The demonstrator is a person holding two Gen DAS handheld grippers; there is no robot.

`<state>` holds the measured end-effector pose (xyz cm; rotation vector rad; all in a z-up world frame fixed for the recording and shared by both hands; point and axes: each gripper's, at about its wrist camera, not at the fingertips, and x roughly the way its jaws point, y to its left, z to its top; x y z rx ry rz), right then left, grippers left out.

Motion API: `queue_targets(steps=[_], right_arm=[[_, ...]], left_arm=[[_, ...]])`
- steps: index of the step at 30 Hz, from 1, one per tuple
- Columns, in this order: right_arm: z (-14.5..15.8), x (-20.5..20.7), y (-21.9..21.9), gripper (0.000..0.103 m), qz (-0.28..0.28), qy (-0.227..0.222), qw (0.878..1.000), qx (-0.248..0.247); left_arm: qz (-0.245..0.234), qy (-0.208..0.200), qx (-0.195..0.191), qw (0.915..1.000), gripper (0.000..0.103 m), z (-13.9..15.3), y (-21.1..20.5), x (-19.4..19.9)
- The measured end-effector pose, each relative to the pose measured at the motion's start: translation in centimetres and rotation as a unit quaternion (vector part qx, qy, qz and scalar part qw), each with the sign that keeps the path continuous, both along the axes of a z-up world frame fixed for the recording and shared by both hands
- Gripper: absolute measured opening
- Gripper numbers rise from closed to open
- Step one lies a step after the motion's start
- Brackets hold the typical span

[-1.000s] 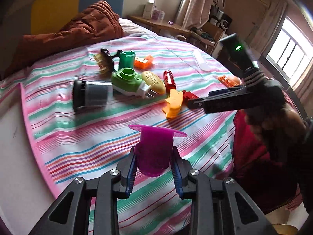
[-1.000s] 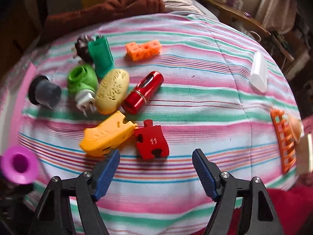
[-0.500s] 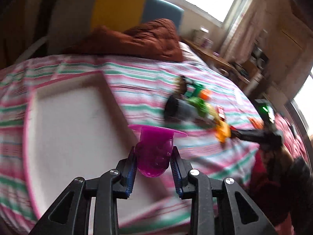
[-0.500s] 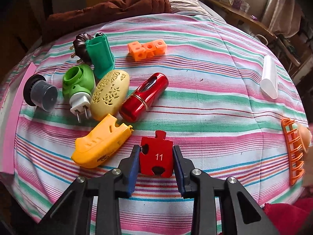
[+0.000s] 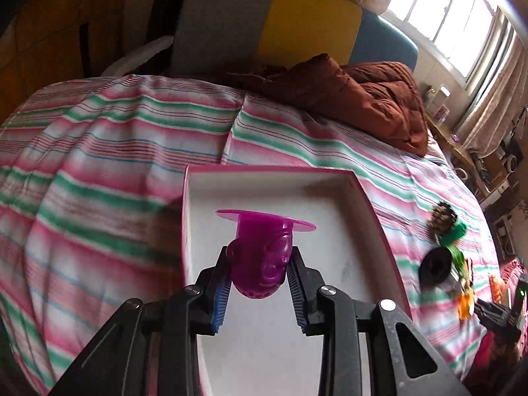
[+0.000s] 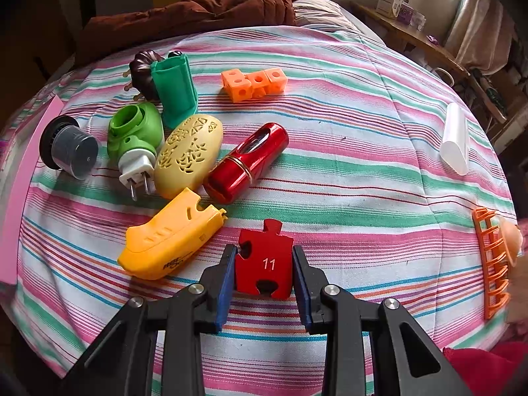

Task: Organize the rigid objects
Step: 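Carry the magenta piece to the tray with the left gripper while the right gripper grasps the red puzzle piece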

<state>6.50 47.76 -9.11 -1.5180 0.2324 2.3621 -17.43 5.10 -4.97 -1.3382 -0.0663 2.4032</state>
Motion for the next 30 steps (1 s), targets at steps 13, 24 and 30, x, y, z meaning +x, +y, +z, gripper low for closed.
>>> queue_targets(steps=[13,24,30], right_arm=[[0.2,0.2,-0.9,0.033,0.008,0.002,1.0,0.014],[-0.1,-0.2,-0.5,0.033,0.002,0.004,1.0,0.017],[-0.1,0.0,-0.6,0.033,0.005,0.007,1.0,0.018]], left_arm=[[0.041,0.006,-0.044,0.9981,0.04,-0.7,0.3,-3.6],[0.06,0.058,-0.061,0.9946,0.04,2.9,-1.9,6.5],[0.051,0.085,-0.059,0.9933,0.041,4.4,-1.6,11.7]])
